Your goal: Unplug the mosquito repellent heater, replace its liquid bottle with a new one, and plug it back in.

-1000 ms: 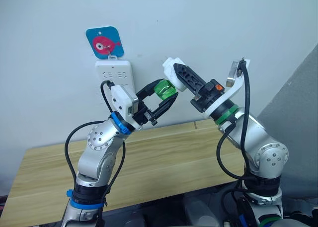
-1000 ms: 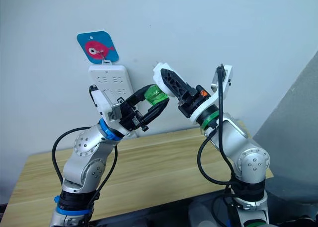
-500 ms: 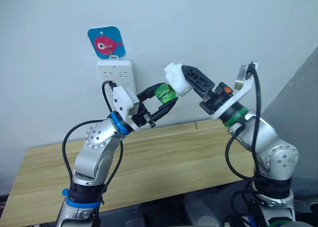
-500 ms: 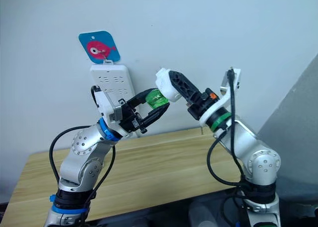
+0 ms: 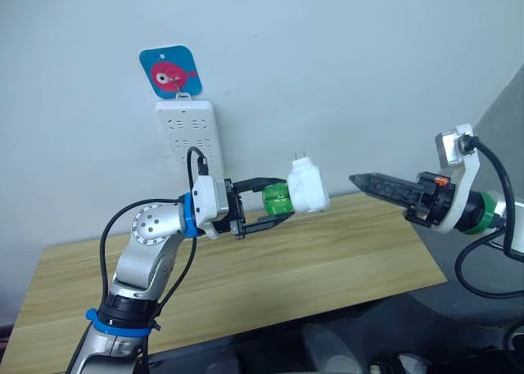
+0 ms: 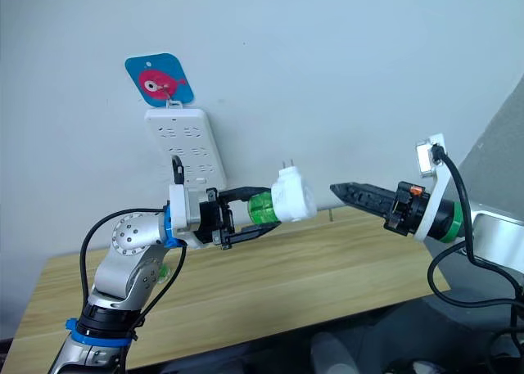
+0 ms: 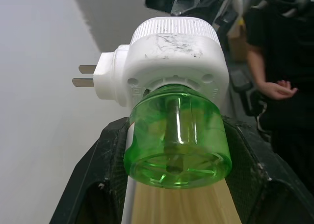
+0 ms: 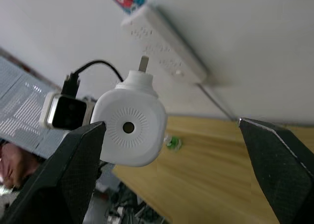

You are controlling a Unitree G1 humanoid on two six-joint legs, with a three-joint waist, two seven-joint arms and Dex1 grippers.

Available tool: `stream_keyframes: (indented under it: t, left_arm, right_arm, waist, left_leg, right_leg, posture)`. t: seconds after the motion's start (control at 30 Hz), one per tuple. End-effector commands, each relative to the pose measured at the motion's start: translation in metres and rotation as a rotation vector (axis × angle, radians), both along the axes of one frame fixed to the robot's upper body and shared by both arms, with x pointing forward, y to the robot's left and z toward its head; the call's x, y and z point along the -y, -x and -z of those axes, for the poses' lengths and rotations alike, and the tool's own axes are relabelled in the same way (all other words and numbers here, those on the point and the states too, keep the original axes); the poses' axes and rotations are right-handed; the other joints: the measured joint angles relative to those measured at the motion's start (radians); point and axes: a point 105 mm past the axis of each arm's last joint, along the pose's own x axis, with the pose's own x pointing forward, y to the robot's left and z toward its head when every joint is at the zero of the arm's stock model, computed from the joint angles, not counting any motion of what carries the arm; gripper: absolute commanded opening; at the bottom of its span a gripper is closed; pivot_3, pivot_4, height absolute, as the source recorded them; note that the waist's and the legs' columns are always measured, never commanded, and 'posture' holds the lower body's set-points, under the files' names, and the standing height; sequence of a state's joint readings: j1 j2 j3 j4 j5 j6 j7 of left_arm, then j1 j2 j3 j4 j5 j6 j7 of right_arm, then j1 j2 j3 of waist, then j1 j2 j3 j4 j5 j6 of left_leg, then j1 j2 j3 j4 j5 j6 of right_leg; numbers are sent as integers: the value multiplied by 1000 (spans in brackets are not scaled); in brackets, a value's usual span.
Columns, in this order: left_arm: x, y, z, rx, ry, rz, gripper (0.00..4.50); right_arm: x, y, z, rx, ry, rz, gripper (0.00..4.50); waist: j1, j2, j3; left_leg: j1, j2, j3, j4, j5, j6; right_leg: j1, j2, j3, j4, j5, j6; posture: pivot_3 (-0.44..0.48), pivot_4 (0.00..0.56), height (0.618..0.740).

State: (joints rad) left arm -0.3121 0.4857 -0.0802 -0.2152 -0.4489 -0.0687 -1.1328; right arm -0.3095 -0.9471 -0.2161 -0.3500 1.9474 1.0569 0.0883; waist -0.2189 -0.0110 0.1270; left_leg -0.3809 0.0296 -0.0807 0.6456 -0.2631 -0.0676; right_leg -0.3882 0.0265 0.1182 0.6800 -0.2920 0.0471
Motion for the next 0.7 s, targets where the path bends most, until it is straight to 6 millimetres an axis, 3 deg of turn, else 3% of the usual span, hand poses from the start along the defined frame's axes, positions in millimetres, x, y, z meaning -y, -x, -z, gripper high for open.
stream_keyframes:
  t: [0.03, 0.33, 0.47, 0.7]
  left_arm:
    - [-2, 10, 5, 22, -24, 41, 2278]
    - [-15, 21, 29, -28, -83, 2, 2278]
    - [-17, 25, 34, -27, -93, -4, 2278]
    - [-18, 29, 37, -26, -108, 5, 2278]
  right_arm:
    - [-12, 10, 4, -20, 18, -97, 4500]
    - [-31, 21, 20, -100, -9, -209, 4500]
    - [-38, 19, 33, -152, 10, -208, 4500]
    - [-51, 18, 37, -161, 25, -242, 4500]
  waist:
    - [0, -1, 2]
    - [18, -5, 31]
    - [28, -5, 40]
    - [34, -7, 59]
  left_leg:
    - [0, 0, 1, 0, 0, 0]
    - [1, 0, 3, 1, 0, 0]
    - [0, 0, 2, 0, 0, 0]
    - [-1, 0, 2, 1, 0, 0]
  right_leg:
    - [0, 0, 1, 0, 0, 1]
    - [-2, 1, 7, -1, -1, 2]
    - [-3, 1, 6, -1, -1, 2]
    - [-3, 1, 7, -1, -1, 3]
  posture:
    - [-232, 120, 736]
    - [-198, 164, 736]
    - [-190, 172, 736]
    - [-181, 181, 736]
